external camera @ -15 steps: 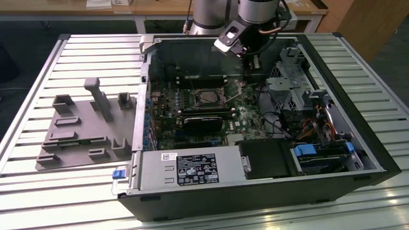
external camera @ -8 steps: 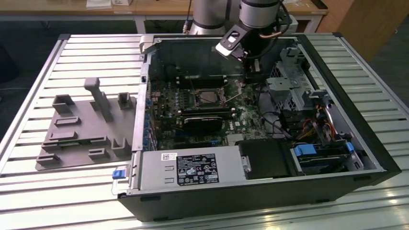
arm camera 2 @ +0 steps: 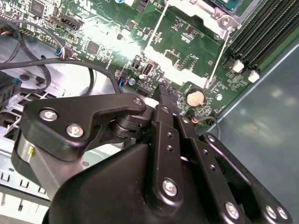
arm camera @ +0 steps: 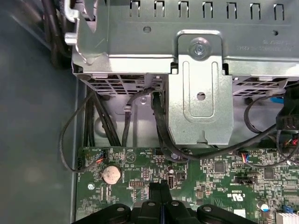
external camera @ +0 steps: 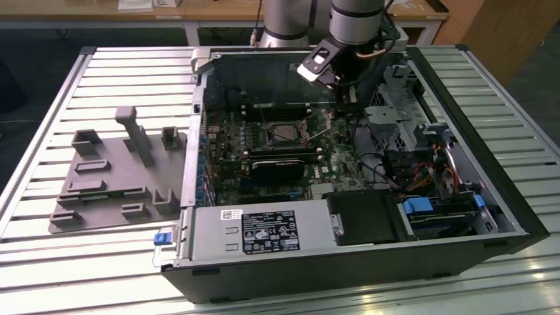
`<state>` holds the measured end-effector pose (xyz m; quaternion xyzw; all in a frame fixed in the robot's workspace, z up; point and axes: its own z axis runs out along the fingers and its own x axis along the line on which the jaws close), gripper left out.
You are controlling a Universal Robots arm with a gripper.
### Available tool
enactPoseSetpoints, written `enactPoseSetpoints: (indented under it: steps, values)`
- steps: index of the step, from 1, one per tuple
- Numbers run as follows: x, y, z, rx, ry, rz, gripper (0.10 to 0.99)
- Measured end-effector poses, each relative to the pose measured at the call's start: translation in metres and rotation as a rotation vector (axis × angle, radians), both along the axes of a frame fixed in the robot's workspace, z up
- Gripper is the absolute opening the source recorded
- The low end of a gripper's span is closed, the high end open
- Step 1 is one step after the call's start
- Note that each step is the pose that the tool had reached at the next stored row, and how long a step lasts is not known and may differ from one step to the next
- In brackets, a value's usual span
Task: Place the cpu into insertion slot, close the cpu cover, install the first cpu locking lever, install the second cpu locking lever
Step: 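Close the cpu cover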
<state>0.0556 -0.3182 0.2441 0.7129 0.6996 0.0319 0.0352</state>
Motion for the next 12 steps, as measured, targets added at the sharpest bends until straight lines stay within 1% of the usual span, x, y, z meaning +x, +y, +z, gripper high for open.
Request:
enactPoseSetpoints:
  steps: [6,12]
  values:
    - [0.0012,0.0000,-0.0077,0.000,0.0018,-0.005,0.102]
    - [0.0012,0.0000,-0.0085,0.000,0.0018,-0.005,0.102]
